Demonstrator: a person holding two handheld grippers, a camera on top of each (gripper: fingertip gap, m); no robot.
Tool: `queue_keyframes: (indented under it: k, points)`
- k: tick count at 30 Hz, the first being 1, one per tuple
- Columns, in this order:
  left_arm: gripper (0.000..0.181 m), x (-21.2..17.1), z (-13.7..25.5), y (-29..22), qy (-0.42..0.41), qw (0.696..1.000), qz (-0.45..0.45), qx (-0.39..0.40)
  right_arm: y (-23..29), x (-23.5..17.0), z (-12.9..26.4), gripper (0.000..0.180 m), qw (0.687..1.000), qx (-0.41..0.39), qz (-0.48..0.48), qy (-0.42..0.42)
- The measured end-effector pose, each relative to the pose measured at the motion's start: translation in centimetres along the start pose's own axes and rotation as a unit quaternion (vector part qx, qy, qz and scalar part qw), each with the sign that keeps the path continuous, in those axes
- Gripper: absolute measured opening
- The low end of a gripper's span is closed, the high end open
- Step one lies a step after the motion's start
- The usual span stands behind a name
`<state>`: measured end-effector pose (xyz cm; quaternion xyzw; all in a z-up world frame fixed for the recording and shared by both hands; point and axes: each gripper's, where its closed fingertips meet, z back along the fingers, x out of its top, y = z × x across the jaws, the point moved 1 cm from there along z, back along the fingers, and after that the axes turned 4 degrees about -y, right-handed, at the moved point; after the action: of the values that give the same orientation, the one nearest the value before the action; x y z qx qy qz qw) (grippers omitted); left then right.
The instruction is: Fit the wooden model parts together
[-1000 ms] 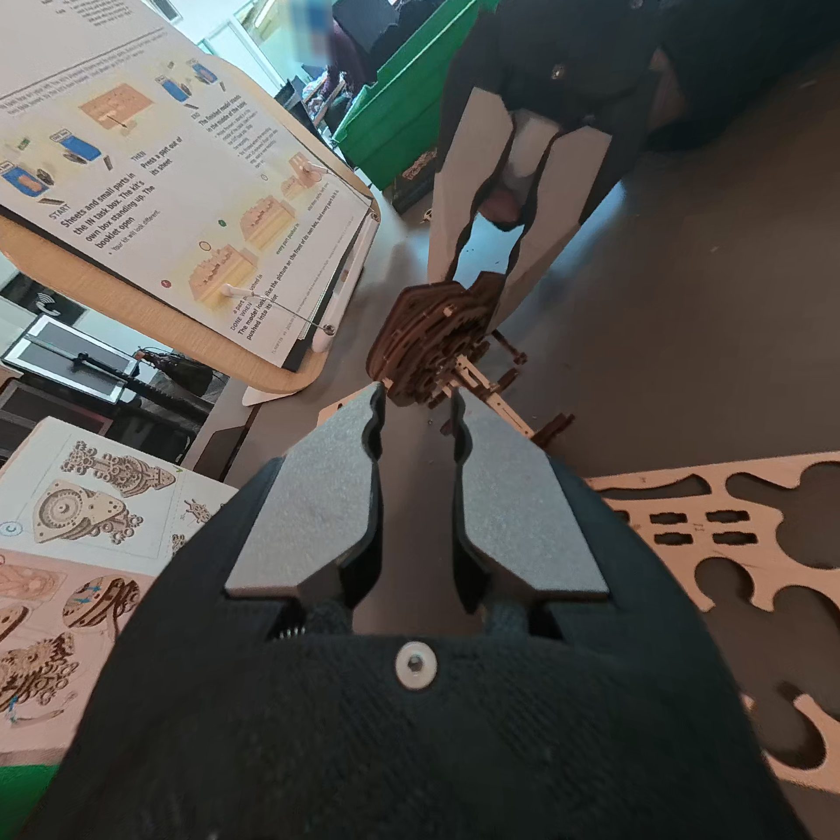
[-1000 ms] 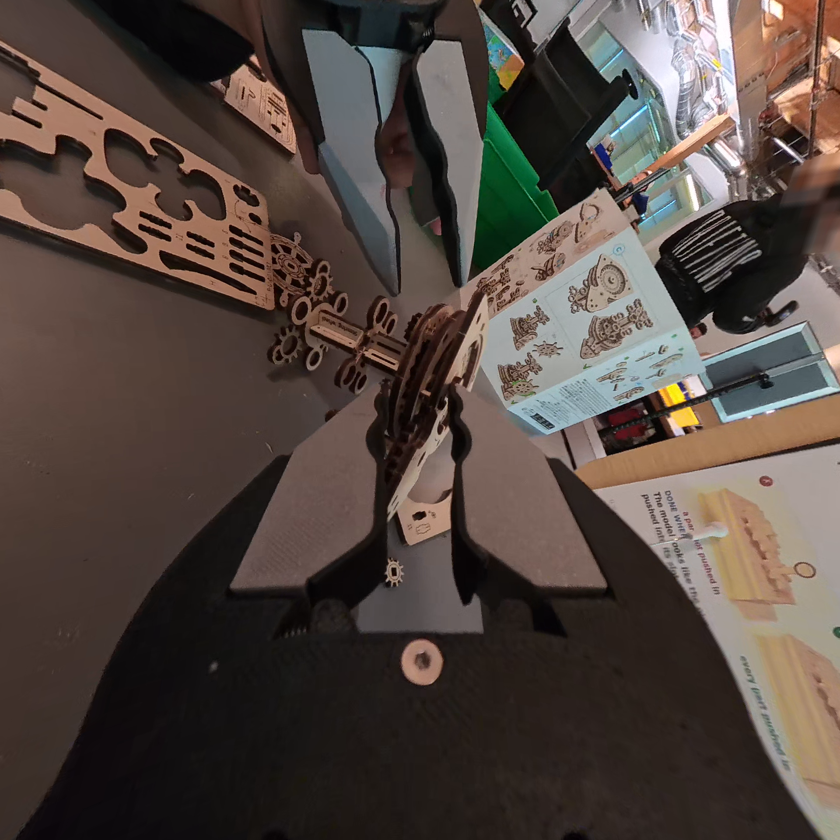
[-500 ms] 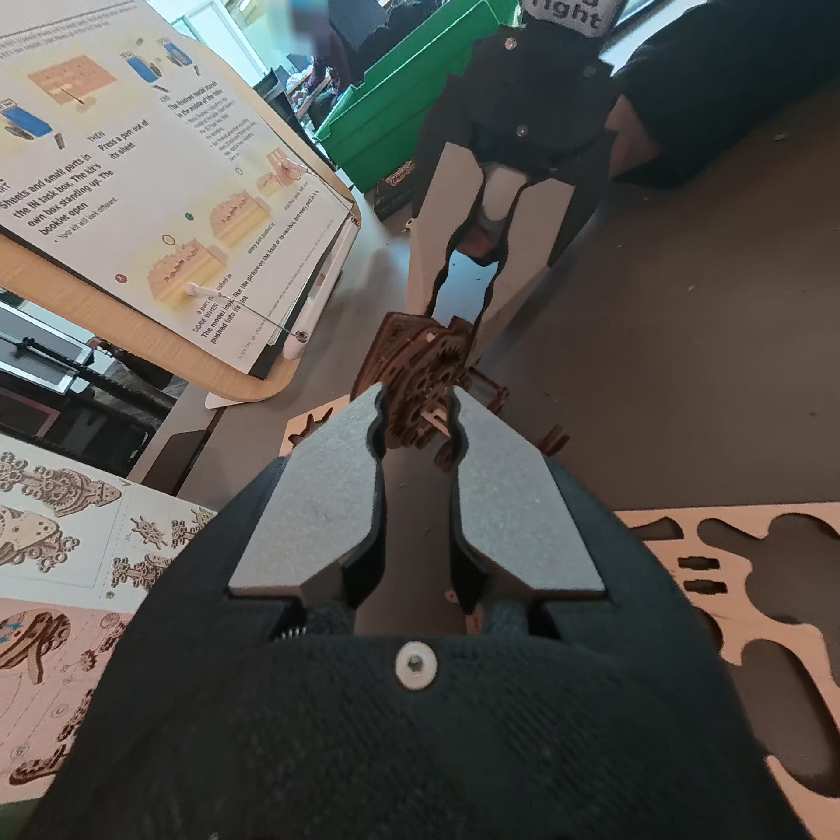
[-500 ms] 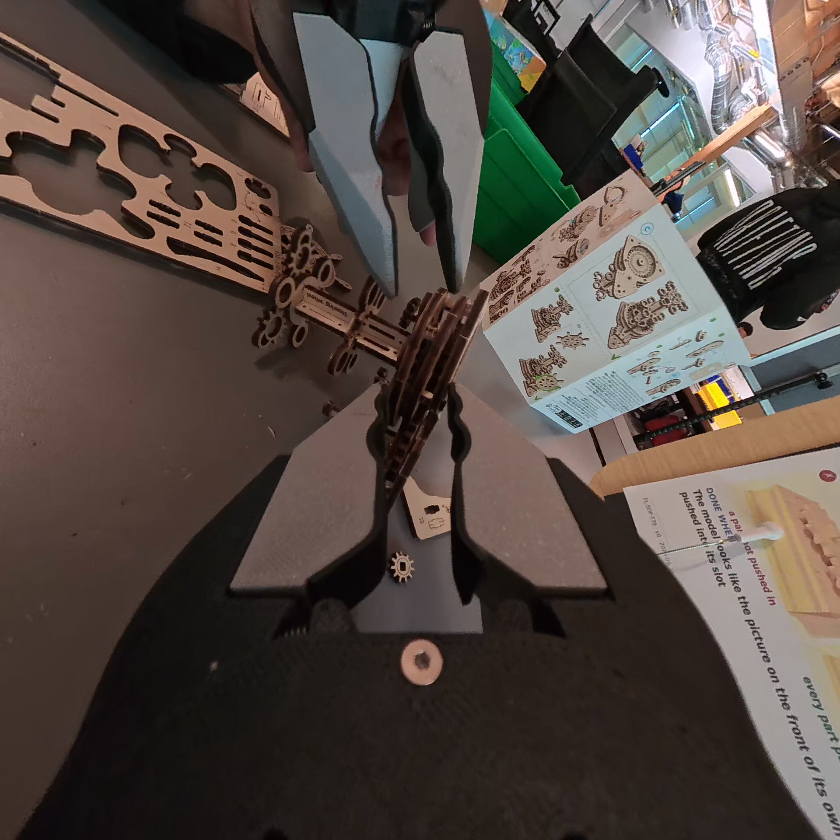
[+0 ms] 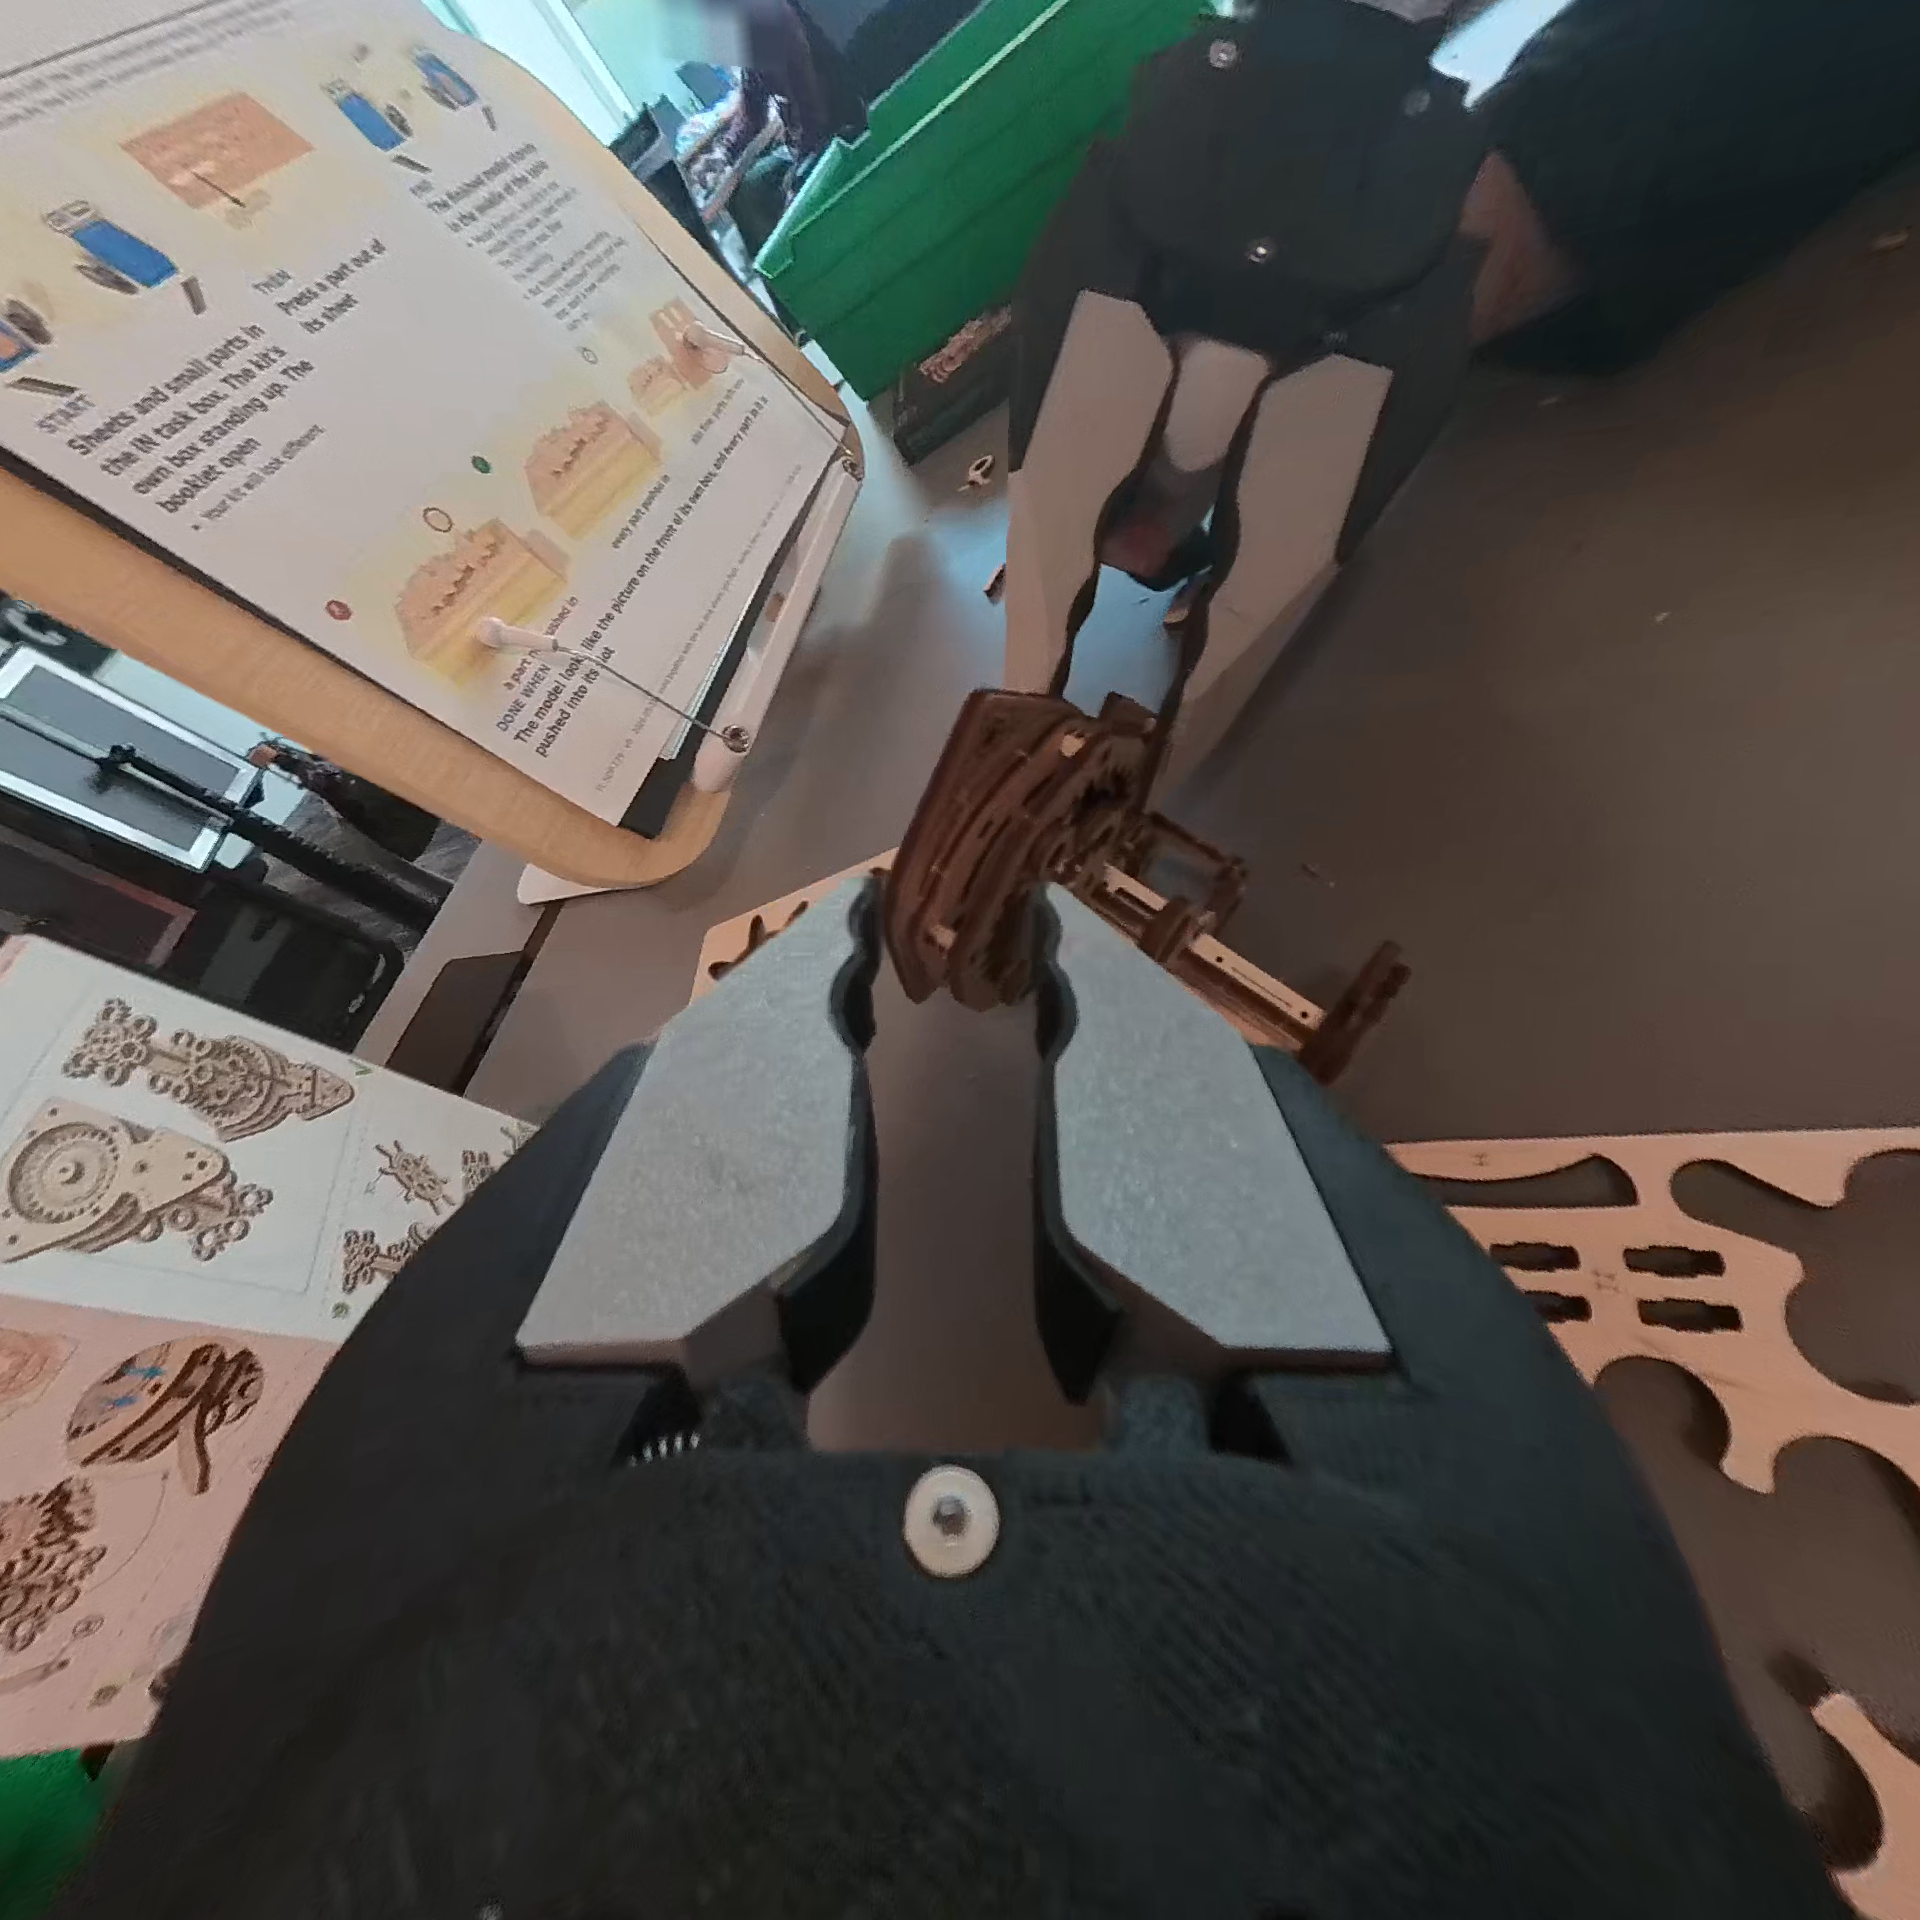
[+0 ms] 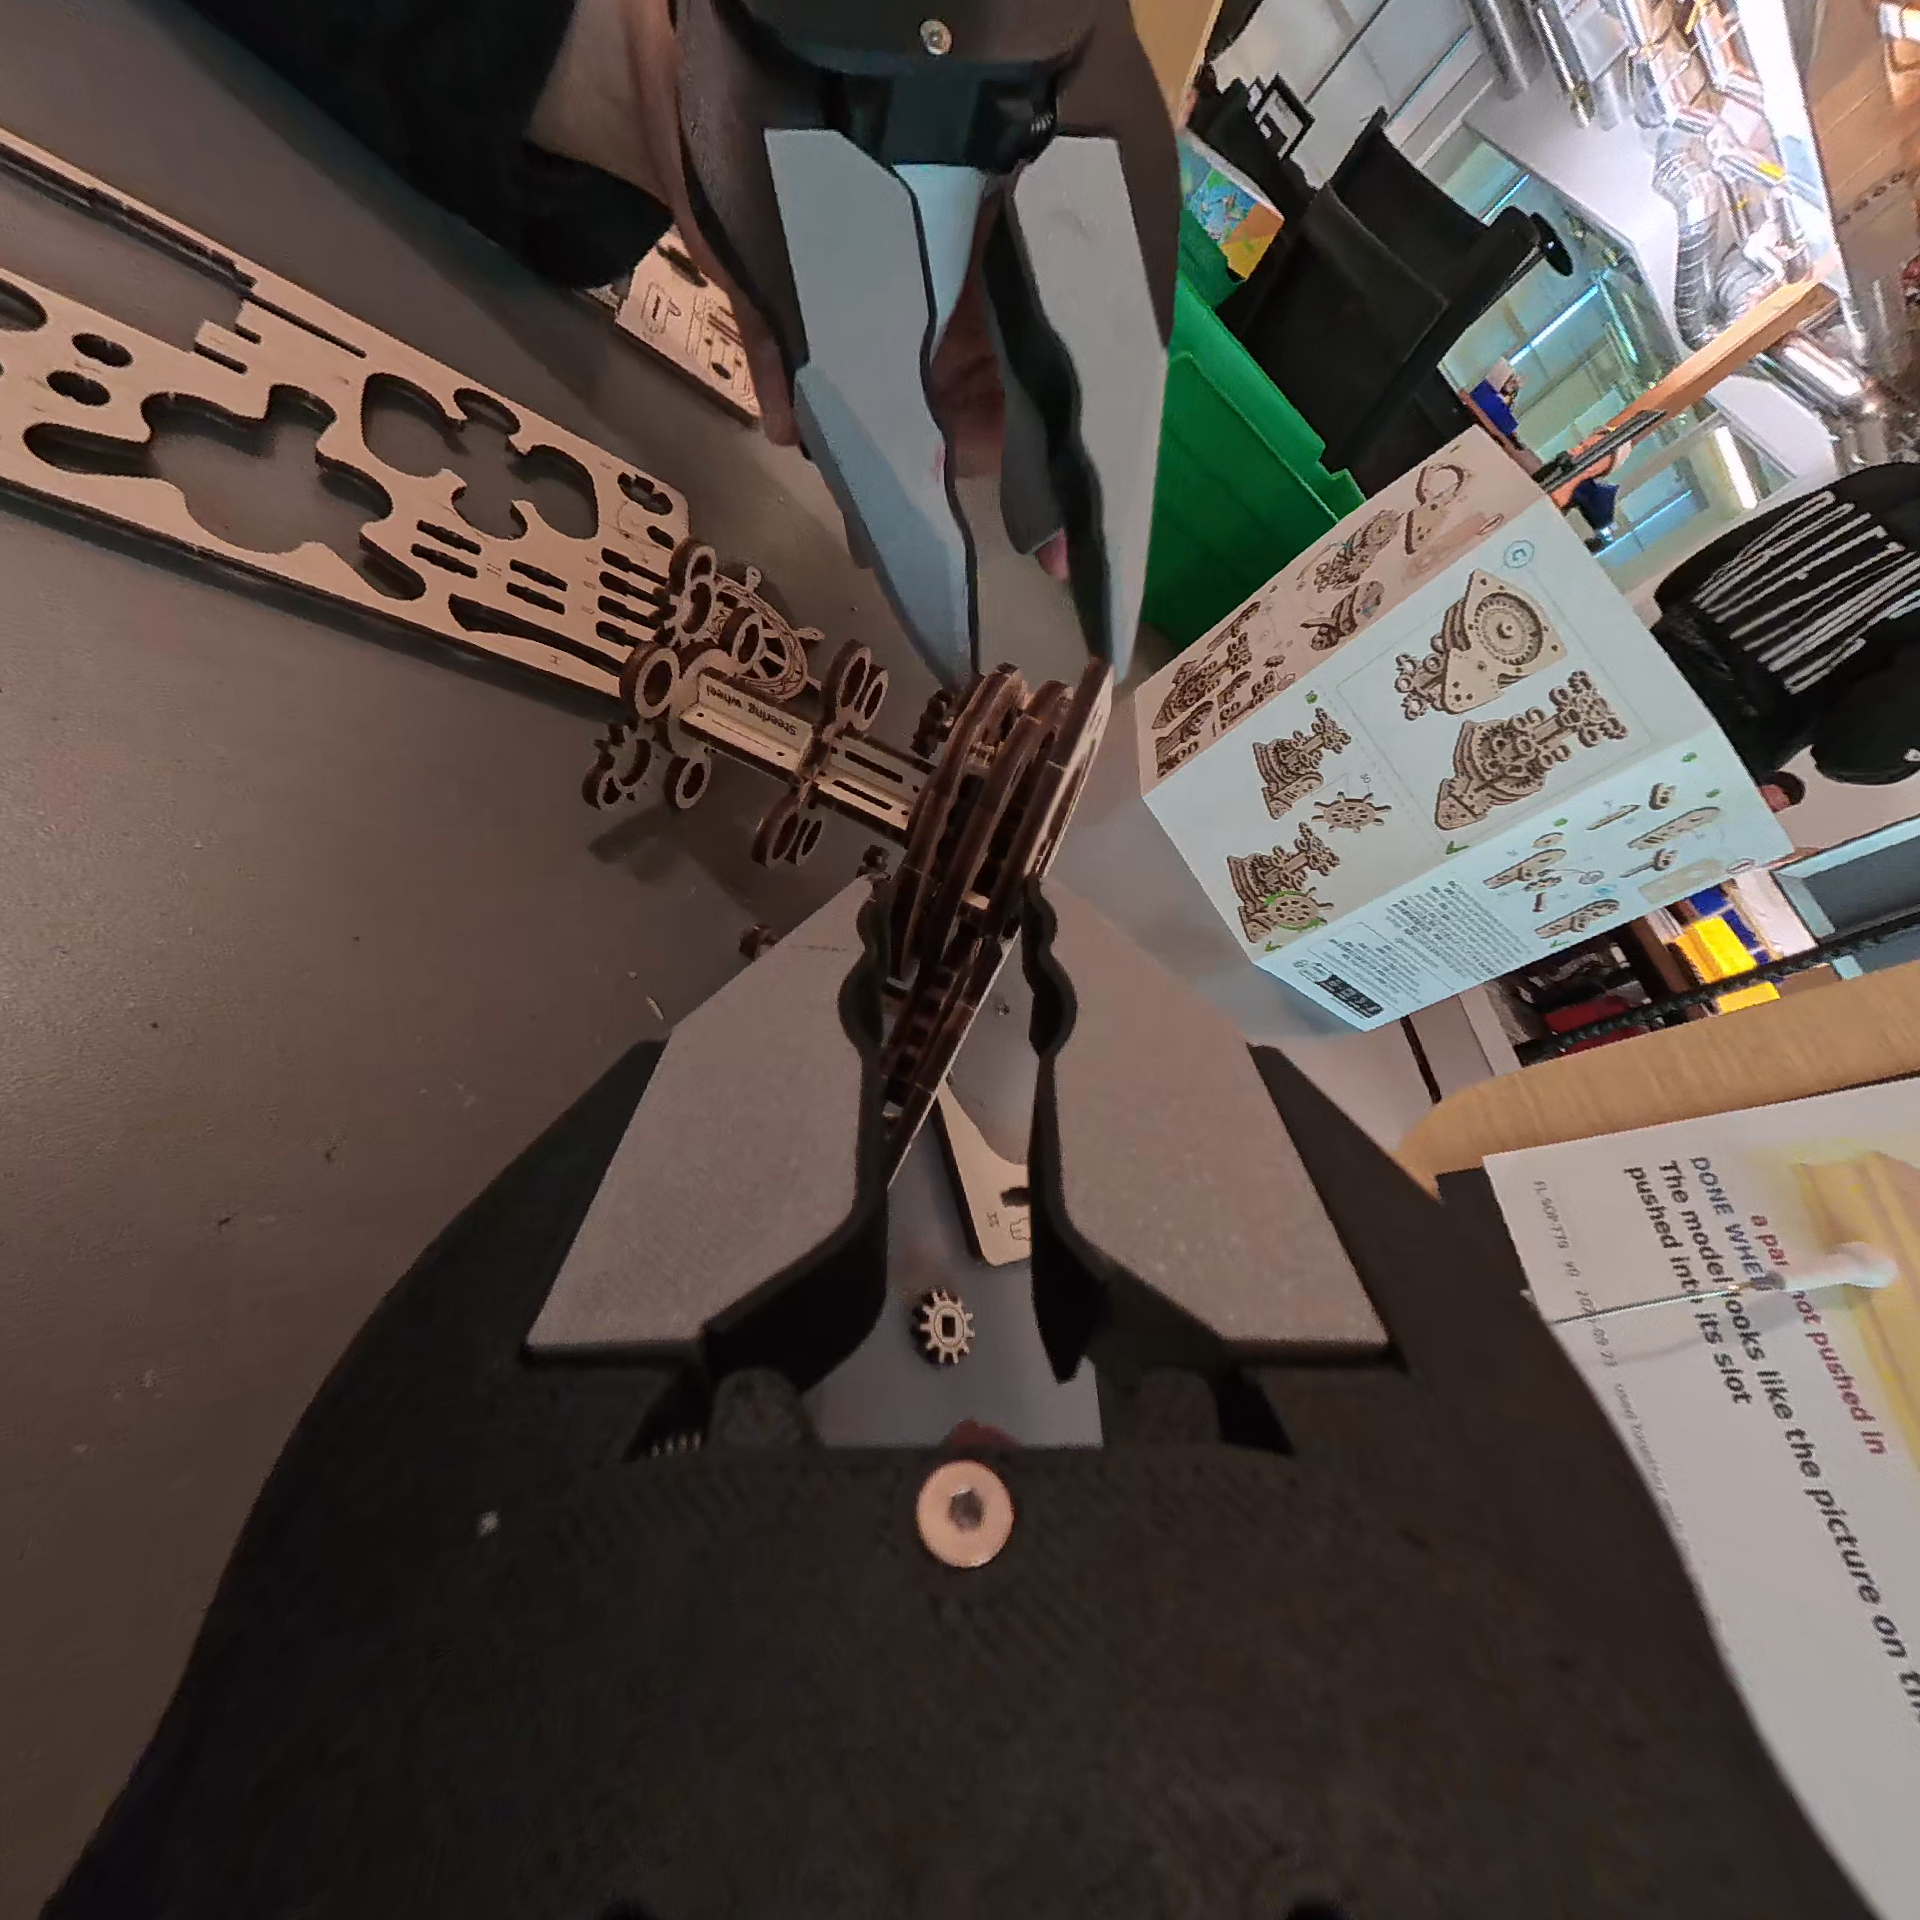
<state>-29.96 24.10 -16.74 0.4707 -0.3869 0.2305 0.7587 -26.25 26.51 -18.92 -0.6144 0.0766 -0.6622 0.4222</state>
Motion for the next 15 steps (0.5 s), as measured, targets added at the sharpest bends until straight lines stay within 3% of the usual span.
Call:
queue_keyframes:
  k: [3, 15]
  points:
    - [0.016, 0.0, -0.2, -0.5, 0.001, 1.0, -0.014, -0.008, 0.0, -0.2, 0.0, 0.021, 1.0, 0.004, -0.007, 0.001]
    - [0.022, 0.8, 0.0, -1.5, 0.01, 0.996, -0.079, -0.046, 0.7, -0.3, 0.0, 0.021, 0.999, 0.039, -0.004, 0.008]
